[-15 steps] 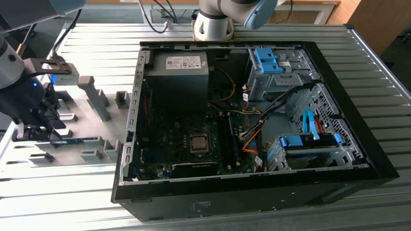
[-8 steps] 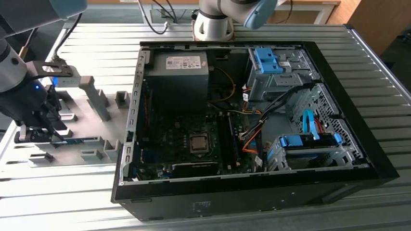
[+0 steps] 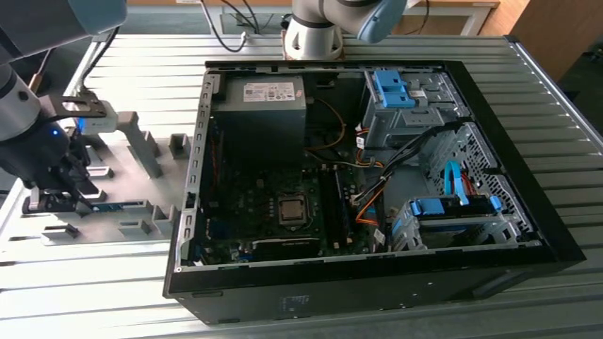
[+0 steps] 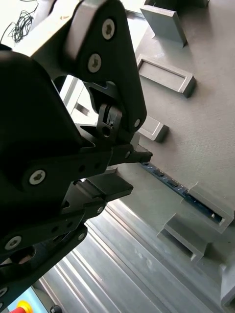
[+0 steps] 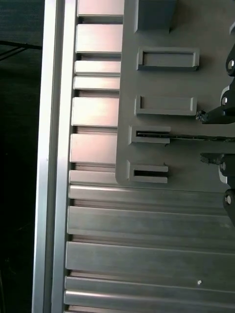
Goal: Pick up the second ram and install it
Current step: 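Pick up the second ram and move it above second insertion slot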
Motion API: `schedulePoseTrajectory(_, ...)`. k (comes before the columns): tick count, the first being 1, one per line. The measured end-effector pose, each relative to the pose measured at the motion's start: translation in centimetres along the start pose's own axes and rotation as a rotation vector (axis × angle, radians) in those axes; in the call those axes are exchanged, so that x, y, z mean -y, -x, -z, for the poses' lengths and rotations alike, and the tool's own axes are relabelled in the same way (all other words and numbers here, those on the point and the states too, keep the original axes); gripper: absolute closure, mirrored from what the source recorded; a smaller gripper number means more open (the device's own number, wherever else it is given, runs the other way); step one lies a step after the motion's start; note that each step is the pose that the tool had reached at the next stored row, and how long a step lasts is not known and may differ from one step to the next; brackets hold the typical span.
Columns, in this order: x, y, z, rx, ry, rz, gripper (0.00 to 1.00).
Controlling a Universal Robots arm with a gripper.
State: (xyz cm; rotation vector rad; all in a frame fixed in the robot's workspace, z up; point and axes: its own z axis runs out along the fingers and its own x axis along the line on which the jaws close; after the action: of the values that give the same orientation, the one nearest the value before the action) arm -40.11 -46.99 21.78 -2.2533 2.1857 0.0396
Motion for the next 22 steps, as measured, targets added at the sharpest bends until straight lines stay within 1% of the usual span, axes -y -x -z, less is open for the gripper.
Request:
schedulePoseTrajectory(6, -0.01, -0.02, -1.04, -0.0017, 0.0000, 0.000, 0.63)
schedulePoseTrajectory(12, -0.01, -0.03, -1.73, -0.0019, -0.0001, -0.001, 0.63)
schedulePoseTrajectory(16, -0.27, -0.01, -1.93, -0.0018, -0.0002, -0.020, 0.63)
schedulePoseTrajectory(22, -0.28, -0.01, -1.95, -0.0017, -0.0004, -0.021, 0.63)
